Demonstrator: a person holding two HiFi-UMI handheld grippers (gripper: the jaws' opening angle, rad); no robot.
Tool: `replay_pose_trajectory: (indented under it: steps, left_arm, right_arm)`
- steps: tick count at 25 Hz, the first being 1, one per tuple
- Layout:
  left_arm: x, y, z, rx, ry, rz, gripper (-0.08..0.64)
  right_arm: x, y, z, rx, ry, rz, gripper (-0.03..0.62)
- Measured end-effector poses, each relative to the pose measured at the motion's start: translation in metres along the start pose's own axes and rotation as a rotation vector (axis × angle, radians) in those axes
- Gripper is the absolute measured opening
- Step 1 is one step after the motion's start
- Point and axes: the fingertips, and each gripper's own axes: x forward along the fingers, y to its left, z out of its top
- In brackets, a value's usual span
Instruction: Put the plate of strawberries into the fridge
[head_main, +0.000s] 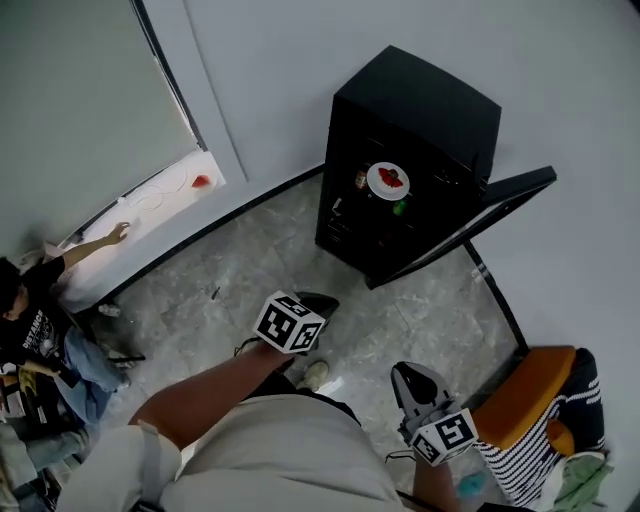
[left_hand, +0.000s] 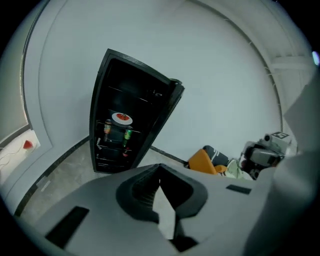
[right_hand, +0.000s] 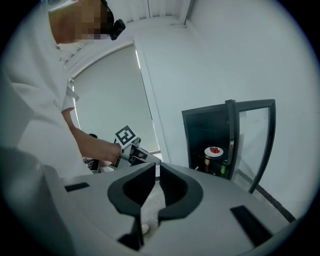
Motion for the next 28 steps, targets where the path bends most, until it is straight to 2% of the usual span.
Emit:
replay_pose_trajectory:
  steps: [5,9,17,22,28]
  left_arm:
    - [-0.045,-0.033,-0.022,0.008,0.009,-0.106,0.012]
    - [-0.087,-0.042,-0.042,0.037,0.016,-0.168,0.012]
    - [-0.177,-0.022,-0.084,0.106,0.007,-0.212,0.012]
    - [-0.229,-0.004,-0.117,0.096,-0.005,-0.236,0.012]
    - [-0.264,0.002,-0.143,0.106,-0.004,-0.278,0.012]
  right_arm:
    - [0.008,0.032,0.002,-0.017,-0.017,0.005,0.035]
    - [0.022,0.067,0.002,-0.030,-0.014,0.011,0.034]
    - [0.053,0.160,-0.001,-0.030,0.000,-0.019,0.029]
    - [0.066,0.219,-0.009,-0.040,0.018,-0.052,0.023]
    - [0.071,0.269,-0.018,-0.035,0.022,-0.087,0.020]
